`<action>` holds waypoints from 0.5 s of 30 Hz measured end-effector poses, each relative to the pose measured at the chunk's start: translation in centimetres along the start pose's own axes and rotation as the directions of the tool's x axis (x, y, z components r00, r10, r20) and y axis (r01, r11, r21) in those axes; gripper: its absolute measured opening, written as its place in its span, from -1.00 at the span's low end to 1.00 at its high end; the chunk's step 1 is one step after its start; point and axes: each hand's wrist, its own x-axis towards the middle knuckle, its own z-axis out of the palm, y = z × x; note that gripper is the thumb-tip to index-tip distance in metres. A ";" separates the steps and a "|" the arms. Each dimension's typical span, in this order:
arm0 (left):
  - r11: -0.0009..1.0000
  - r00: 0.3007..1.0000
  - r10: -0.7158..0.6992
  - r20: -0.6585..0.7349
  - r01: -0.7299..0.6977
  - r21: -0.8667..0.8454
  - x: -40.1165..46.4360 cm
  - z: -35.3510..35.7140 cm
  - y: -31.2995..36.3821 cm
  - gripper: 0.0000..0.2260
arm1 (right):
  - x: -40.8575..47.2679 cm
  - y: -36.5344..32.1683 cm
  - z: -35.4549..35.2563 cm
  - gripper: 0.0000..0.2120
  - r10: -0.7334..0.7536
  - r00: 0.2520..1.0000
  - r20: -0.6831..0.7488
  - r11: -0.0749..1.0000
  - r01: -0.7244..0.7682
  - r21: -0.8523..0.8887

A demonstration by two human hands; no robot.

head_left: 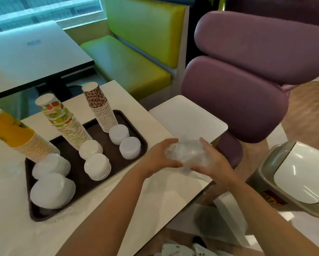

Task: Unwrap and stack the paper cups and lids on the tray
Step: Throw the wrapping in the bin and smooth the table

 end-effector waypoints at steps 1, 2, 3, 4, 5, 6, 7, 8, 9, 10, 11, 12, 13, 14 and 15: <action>1.000 1.000 0.003 0.002 -0.003 0.006 0.5 0.3 0.4 -0.43 | -0.1 0.1 -0.5 -0.15 0.012 0.999 -0.037 1.000 -0.012 0.004; 1.000 1.000 -0.002 0.000 0.002 0.020 1.0 0.6 0.6 -0.45 | -0.2 0.1 -1.0 -0.24 0.019 0.997 -0.072 1.000 -0.020 -0.017; 0.999 1.000 -0.009 -0.007 0.010 0.052 1.5 1.0 1.0 -0.44 | -0.3 0.2 -1.6 -0.33 0.019 0.994 -0.105 0.997 -0.026 -0.068; 0.994 1.000 -0.015 -0.011 0.016 0.108 2.2 1.4 1.2 -0.42 | -0.4 0.4 -2.2 -0.42 0.013 0.990 -0.138 0.993 -0.029 -0.114; 0.985 1.000 -0.013 -0.008 0.014 0.170 2.8 1.9 1.5 -0.42 | -0.5 0.8 -2.7 -0.52 0.017 0.986 -0.165 0.991 -0.038 -0.130; 0.974 1.000 0.002 0.004 -0.003 0.225 3.4 2.5 2.0 -0.44 | -0.6 1.1 -3.2 -0.62 0.030 0.982 -0.185 0.990 -0.055 -0.133; 0.963 1.000 0.019 0.020 -0.024 0.270 4.0 3.2 2.5 -0.48 | -0.8 1.5 -3.8 -0.69 0.050 0.978 -0.203 0.986 -0.081 -0.147; 0.951 0.999 0.038 0.037 -0.047 0.307 4.5 3.8 3.0 -0.53 | -1.0 2.0 -4.3 -0.74 0.058 0.974 -0.221 0.980 -0.098 -0.172; 0.936 0.997 0.056 0.055 -0.072 0.344 5.0 4.6 3.4 -0.57 | -1.3 2.6 -4.8 -0.75 0.062 0.968 -0.244 0.976 -0.110 -0.186; 0.922 0.995 0.075 0.067 -0.095 0.375 5.7 5.3 3.6 -0.61 | -1.6 3.3 -5.3 -0.74 0.043 0.960 -0.275 0.978 -0.097 -0.186; 0.910 0.993 0.094 0.067 -0.113 0.398 6.3 6.0 3.7 -0.63 | -1.9 3.8 -5.9 -0.74 0.010 0.948 -0.317 0.984 -0.067 -0.167; 0.900 0.991 0.110 0.071 -0.129 0.416 7.1 6.8 3.8 -0.65 | -2.3 4.4 -6.7 -0.71 -0.019 0.935 -0.354 0.990 -0.033 -0.140; 0.890 0.988 0.133 0.079 -0.154 0.430 7.6 7.5 3.9 -0.67 | -2.6 5.0 -7.5 -0.66 -0.052 0.927 -0.371 0.992 0.003 -0.130; 0.885 0.982 0.161 0.100 -0.189 0.426 8.2 8.3 4.2 -0.67 | -3.0 5.7 -8.4 -0.64 -0.081 0.926 -0.368 0.990 0.031 -0.141; 0.888 0.974 0.187 0.128 -0.223 0.402 8.6 9.1 4.4 -0.68 | -3.3 6.6 -9.2 -0.68 -0.109 0.928 -0.355 0.985 0.053 -0.163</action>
